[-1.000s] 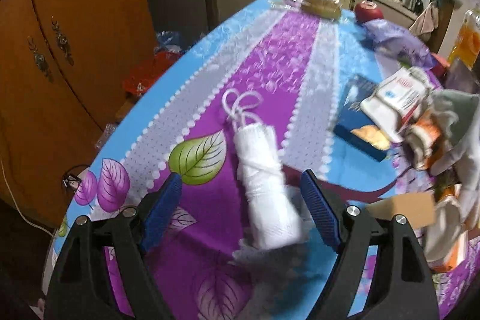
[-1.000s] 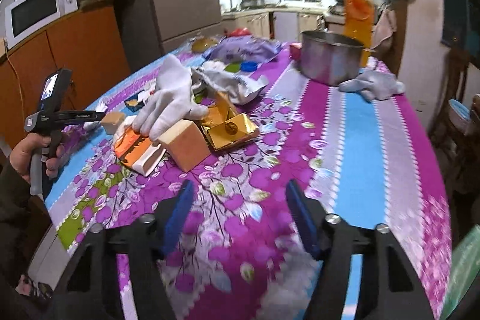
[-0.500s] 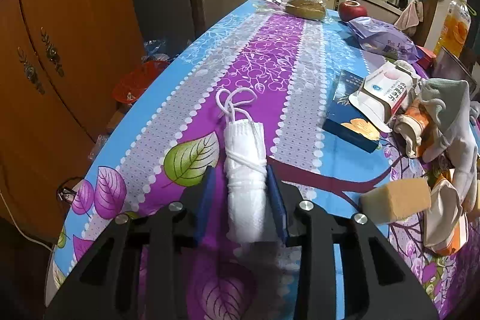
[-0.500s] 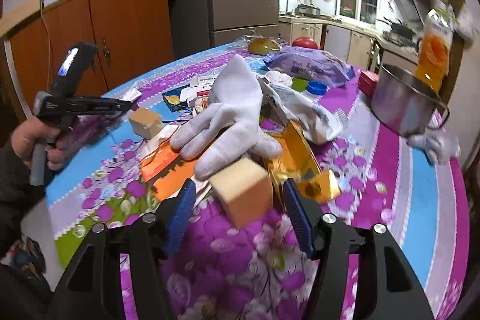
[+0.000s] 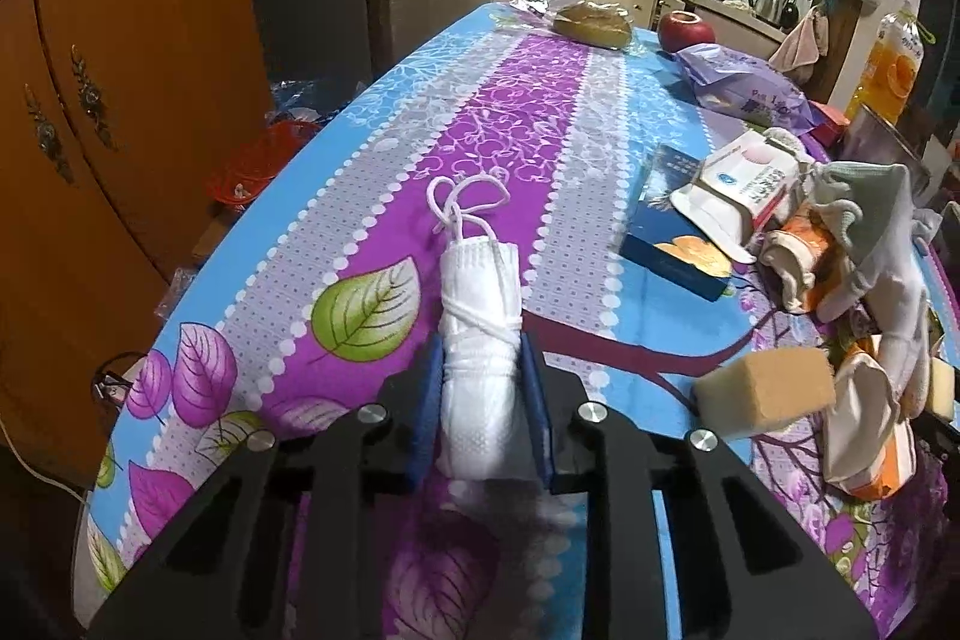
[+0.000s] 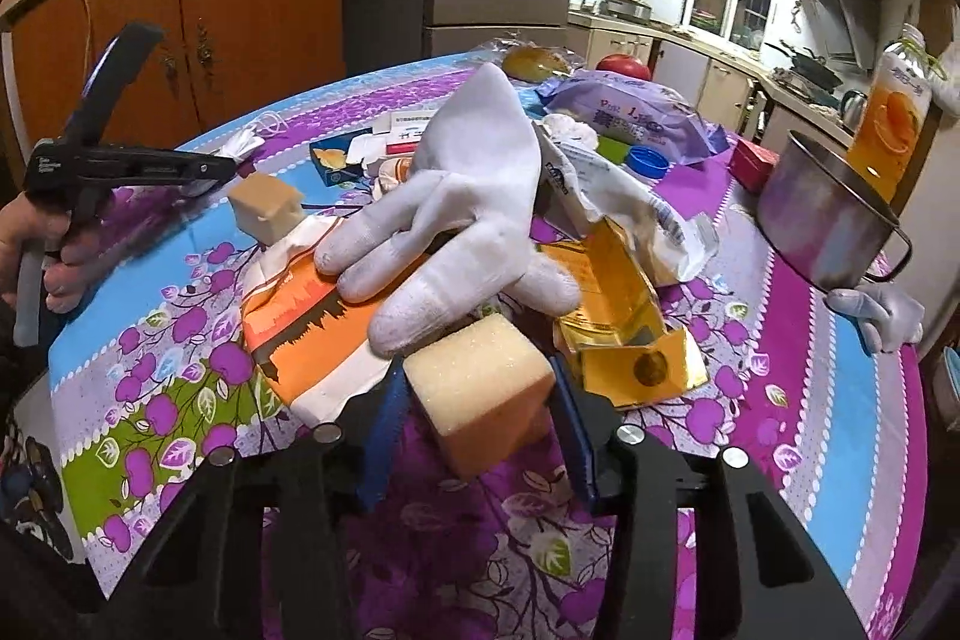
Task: Collect trash
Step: 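Grasp the white mask with the left tool while the right tool grasps the beige sponge, then carry the white mask and beige sponge over the green bin with both tools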
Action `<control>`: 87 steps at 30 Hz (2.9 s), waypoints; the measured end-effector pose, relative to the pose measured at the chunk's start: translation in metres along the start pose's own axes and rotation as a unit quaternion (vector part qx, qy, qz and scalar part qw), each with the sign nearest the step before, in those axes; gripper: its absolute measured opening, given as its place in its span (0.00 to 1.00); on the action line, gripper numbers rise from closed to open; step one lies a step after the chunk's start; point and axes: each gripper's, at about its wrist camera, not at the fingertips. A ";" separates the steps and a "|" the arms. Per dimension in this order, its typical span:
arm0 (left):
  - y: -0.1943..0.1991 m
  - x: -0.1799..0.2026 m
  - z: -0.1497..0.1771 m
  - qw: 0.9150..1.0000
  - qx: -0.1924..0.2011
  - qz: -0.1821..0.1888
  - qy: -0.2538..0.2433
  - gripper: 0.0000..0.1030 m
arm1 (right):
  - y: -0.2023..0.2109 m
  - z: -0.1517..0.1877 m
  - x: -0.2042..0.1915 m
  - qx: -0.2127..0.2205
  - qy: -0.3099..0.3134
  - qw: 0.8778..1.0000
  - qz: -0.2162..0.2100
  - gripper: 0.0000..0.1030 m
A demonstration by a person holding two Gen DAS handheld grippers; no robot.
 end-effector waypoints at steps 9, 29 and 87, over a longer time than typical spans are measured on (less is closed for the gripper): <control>0.054 0.044 0.008 0.996 0.076 -0.027 -0.031 0.23 | 0.058 0.000 -0.016 0.100 -0.078 0.991 0.046 0.43; 0.150 0.157 0.013 0.979 0.183 0.034 -0.087 0.23 | 0.160 0.025 -0.015 0.214 -0.173 0.950 0.151 0.43; 0.163 0.601 0.043 0.876 -0.008 0.327 -0.355 0.23 | 0.356 0.239 0.384 -0.043 -0.387 0.871 0.299 0.43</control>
Point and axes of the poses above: each gripper's, at about its wrist camera, not at the fingertips, and y roughly against the way its jaws point, x to its right, z to its underside, and after that the axes turned 13 degrees about -y, right-handed
